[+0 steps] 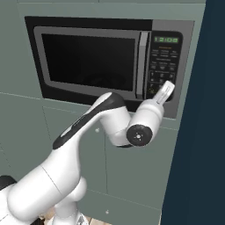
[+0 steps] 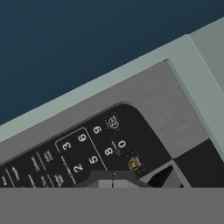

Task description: Pick the eggplant from the counter and place it in the microwave. Then turn on the microwave.

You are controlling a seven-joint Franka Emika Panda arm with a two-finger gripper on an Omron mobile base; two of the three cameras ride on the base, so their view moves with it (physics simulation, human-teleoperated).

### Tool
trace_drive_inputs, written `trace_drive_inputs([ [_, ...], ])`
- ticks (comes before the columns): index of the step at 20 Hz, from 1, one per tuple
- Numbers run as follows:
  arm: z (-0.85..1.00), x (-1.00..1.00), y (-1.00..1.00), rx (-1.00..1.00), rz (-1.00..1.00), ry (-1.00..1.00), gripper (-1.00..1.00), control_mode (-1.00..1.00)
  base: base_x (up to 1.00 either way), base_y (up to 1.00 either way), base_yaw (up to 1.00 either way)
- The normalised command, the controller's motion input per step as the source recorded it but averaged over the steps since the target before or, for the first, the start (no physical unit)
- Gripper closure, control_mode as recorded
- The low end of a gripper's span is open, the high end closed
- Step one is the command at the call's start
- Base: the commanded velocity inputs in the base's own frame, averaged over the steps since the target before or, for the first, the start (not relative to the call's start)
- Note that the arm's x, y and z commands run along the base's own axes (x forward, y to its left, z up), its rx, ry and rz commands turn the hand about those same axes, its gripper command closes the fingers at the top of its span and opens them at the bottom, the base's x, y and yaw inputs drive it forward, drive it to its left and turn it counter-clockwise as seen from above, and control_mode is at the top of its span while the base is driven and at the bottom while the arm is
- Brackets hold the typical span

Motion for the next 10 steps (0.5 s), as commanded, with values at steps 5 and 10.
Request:
trace_drive_inputs([
  [5,-0.09,0.25,-0.08,0.04,0.00,0.00,1.00,-1.00,0.00,0.00,0.00],
  [10,-0.02,0.24,-0.12,0.04,-0.01,0.00,1.00,-1.00,0.00,0.00,0.00],
])
